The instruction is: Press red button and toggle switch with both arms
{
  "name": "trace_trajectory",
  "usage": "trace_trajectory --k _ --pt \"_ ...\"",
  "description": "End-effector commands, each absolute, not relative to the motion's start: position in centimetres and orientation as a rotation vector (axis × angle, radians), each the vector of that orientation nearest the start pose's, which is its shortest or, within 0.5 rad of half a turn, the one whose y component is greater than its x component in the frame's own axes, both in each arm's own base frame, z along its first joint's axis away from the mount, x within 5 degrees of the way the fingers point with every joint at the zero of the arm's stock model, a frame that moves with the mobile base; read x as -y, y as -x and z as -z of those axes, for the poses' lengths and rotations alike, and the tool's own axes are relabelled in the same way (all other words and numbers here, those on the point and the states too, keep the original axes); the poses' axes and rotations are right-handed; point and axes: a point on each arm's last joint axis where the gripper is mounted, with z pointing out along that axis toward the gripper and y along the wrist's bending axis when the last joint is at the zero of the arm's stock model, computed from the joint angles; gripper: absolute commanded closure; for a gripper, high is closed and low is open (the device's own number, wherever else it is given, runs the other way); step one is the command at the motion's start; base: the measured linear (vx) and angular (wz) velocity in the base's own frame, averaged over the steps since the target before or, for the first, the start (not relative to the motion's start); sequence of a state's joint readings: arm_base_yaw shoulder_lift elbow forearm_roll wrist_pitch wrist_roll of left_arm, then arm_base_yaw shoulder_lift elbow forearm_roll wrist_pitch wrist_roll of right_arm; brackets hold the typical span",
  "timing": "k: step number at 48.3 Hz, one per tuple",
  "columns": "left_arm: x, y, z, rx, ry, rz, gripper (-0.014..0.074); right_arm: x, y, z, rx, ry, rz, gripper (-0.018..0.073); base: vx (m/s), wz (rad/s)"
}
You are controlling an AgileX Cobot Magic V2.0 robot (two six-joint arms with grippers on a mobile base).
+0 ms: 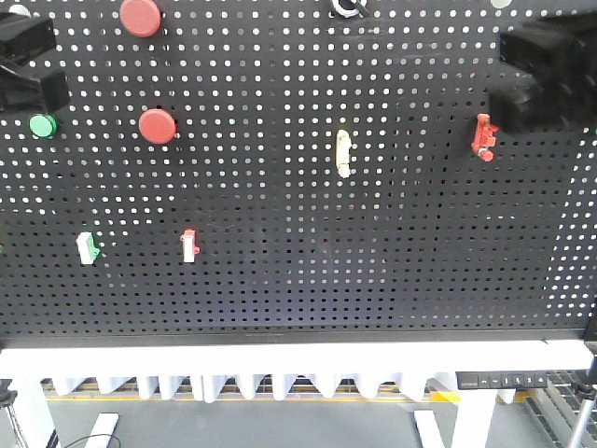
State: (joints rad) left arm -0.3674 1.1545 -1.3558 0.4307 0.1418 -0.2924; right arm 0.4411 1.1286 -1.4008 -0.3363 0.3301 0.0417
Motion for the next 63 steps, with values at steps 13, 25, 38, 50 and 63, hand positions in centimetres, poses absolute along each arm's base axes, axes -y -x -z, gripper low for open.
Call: trace_trajectory --k 13,25,38,50,63 --pt "8.1 -21.7 -52.3 -1.267 -0.299 0.181 0.0594 -8.7 -20.5 -52.2 -1.343 0.443 -0.052 0.0559 0.00 0.00" --pt "8.3 -21.9 -51.7 -1.278 -0.298 0.197 0.0594 -8.7 -20.5 -52.2 -1.342 0.445 -0.049 0.0559 0.00 0.00" --pt "4.7 -17.0 -46.6 -1.356 -0.262 0.124 0.0594 -8.7 -20.5 -52.2 -1.342 0.445 -0.049 0.0559 0.00 0.00" --pt "0.6 -9.6 -36.9 -1.401 -0.135 -0.049 0.0594 -8.7 -20.5 -52.2 -1.342 0.445 -0.049 0.0559 0.00 0.00" --pt "0.0 -5.6 -26.3 -1.436 -0.016 -0.026 0.0594 -8.7 -20.5 -52.2 -1.342 0.445 -0.049 0.0559 0.00 0.00"
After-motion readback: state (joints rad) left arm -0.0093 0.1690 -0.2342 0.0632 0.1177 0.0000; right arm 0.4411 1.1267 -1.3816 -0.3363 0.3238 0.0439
